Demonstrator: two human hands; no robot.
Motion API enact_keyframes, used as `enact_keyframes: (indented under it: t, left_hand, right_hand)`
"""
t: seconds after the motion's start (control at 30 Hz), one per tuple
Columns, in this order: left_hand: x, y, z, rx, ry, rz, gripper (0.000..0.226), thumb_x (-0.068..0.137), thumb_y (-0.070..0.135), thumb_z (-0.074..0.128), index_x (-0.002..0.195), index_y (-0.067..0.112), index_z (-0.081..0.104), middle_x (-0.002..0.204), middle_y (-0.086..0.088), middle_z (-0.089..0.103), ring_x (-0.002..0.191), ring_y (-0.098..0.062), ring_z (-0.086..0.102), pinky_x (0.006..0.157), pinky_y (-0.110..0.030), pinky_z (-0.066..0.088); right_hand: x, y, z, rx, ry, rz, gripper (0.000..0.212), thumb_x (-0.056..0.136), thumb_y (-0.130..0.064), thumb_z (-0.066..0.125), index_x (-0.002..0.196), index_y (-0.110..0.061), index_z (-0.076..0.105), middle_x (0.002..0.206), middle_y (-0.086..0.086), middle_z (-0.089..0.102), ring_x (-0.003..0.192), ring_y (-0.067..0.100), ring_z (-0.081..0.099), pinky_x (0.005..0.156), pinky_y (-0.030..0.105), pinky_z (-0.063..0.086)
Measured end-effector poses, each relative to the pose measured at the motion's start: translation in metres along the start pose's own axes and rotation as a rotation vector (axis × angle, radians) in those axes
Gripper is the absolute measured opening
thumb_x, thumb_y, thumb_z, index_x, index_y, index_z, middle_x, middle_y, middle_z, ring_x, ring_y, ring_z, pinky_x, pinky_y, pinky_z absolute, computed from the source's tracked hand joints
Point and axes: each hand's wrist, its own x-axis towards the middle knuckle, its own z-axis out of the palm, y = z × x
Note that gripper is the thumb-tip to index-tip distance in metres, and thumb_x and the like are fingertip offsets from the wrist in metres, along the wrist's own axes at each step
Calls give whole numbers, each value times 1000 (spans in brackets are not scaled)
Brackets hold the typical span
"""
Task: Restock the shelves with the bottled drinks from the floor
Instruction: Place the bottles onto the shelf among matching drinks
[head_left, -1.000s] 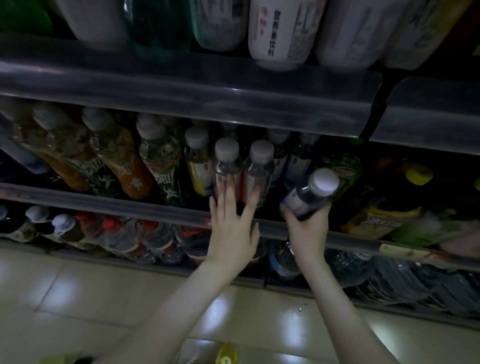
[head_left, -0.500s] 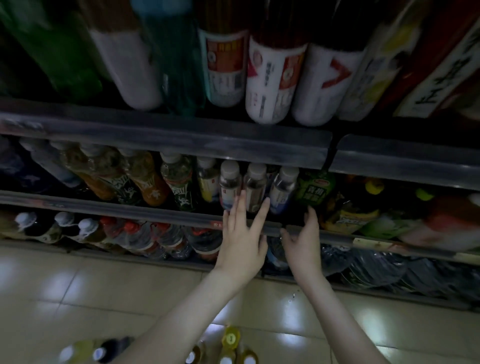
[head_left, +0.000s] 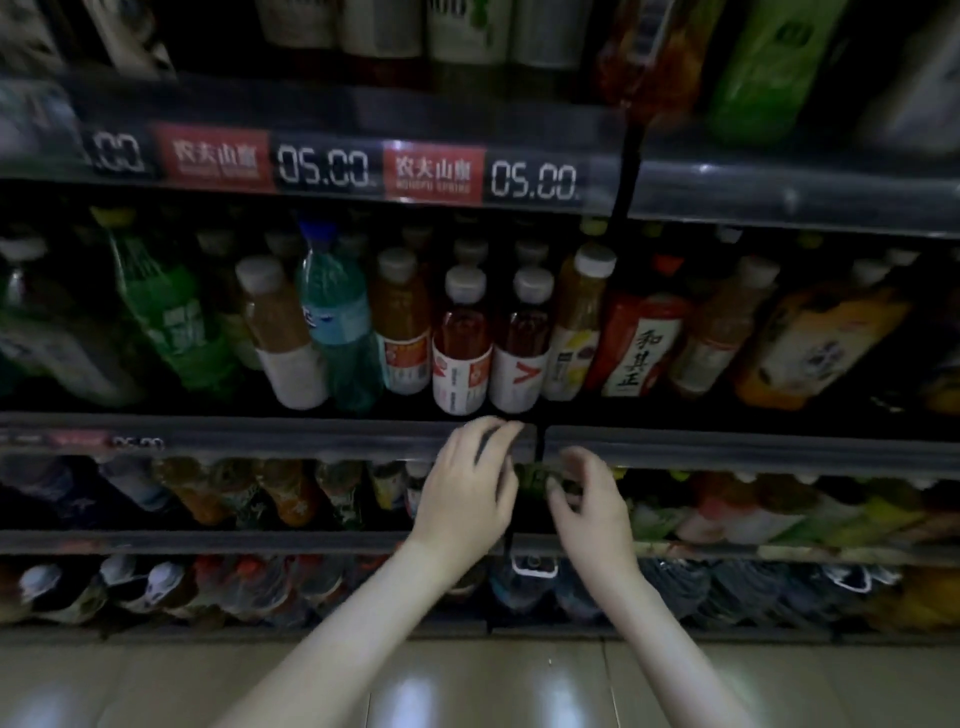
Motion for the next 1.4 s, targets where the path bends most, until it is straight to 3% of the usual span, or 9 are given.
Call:
enact_keyframes:
  t: [0.2,0.37,0.53,0.73,1.0,1.13,1.23,1.33,1.4]
  left_hand:
    - [-107,-80,78,132,-164,-113,43,85,12,60,127,11,52,111,-11,55,97,-28,59,75,-37,56]
    - [-142,-122,142,174,-202,-268,81,88,11,60,153,25,14,141,-17,37,125,-33,41,95,-39,49]
    - [-131,-137,189,28,-81,-423,80,98,20,47,151,19,-13,156,-15,10,135,-29,34,100,-31,43]
    - [-125,-152,233,168,130,-461,83,80,14,74,141,-10,24,132,-27,38,111,-41,57,80,-35,56]
    - [-118,-151,227,401,284,-325,88,70,15,76,143,1,29,133,-25,36,116,-38,34,91,-54,46]
    - [-97,-161,213,520,303,-243,93,70,25,74,148,14,24,142,-18,41,131,-35,28,105,-53,22]
    - [-93,-164,208,467,300,-264,95,70,32,78,145,8,27,120,-21,57,124,-32,30,103,-54,25]
    - [-93,-162,202,314,296,-347,89,63,34,84,134,2,43,110,-24,52,111,-31,31,92,-56,38]
    - [-100,-161,196,151,309,-349,77,62,28,87,126,3,51,109,-18,47,108,-27,34,95,-42,37]
  right_hand:
    - [-13,104,71,-28,-134,175,50,96,-18,57,142,-13,38,137,4,48,126,15,46,100,25,41]
    - [20,157,144,65,-87,129,67,92,-23,63,147,-12,27,144,4,40,134,17,38,103,22,33]
    - [64,178,202,128,65,50,71,79,-32,77,133,-8,37,119,10,55,110,27,56,88,39,51]
    - [83,206,215,121,155,-5,59,79,-31,76,118,-4,41,107,15,59,95,30,61,69,35,51]
    - [85,209,191,28,20,56,67,78,-29,78,124,-3,38,113,13,56,102,29,60,73,30,47]
    - [79,219,193,-19,22,36,54,80,-22,77,118,-2,43,108,15,56,102,30,60,72,28,45]
    - [76,220,191,-18,21,40,50,82,-22,76,118,-2,47,108,14,61,102,29,61,70,24,40]
    - [74,220,188,37,1,50,50,83,-21,74,123,-5,49,113,10,64,105,26,61,70,21,37]
    - [73,219,187,61,-11,47,49,84,-21,73,125,-8,49,116,8,64,107,25,60,72,20,37]
